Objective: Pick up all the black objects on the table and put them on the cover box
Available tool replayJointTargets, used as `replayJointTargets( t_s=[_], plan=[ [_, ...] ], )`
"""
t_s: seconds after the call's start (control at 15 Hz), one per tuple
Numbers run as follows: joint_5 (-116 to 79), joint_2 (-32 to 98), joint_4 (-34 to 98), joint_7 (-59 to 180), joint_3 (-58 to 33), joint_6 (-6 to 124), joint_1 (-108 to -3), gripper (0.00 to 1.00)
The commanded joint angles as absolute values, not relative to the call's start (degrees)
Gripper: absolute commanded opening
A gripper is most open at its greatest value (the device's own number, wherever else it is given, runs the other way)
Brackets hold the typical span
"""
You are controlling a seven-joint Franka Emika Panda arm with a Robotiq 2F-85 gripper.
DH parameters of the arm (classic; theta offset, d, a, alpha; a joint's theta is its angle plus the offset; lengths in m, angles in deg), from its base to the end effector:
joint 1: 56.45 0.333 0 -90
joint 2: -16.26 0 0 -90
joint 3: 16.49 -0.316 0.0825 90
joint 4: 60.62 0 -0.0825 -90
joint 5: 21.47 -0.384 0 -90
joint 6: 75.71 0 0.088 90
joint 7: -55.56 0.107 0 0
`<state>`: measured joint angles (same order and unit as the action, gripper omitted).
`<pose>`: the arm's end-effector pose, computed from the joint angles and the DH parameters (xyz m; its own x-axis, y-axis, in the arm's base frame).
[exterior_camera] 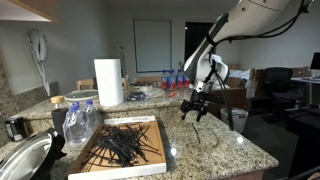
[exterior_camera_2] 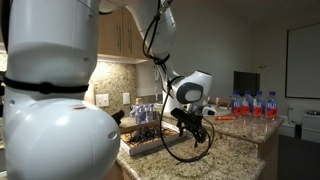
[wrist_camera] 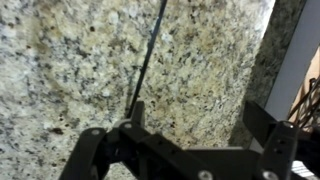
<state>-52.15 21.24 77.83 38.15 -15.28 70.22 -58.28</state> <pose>0.4947 -0.0330 0.2773 0.9779 -0.1979 0.0670 -0.1700 -0.9400 -0.2960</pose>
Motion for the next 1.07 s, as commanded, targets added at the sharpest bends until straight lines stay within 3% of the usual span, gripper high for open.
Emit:
replayJointTargets(
  t_s=[0.0,0.47,0.53,0.6,0.73,1.0],
  plan=[
    [-50.3,22.2,79.8,39.7,-14.7,73.8,-59.6,1.0],
    [-51.7,24.3,80.1,38.8,-15.3,73.4,-60.5,1.0],
    [-51.2,24.7,80.1,39.0,-15.3,73.2,-60.5,0.95],
    [-51.0,25.2,80.2,39.1,-15.4,73.2,-60.6,0.73],
    [-51.0,26.4,80.2,39.1,-15.4,73.4,-60.7,0.68],
    [-51.0,27.6,80.1,39.1,-15.8,73.1,-61.0,0.43]
  ],
)
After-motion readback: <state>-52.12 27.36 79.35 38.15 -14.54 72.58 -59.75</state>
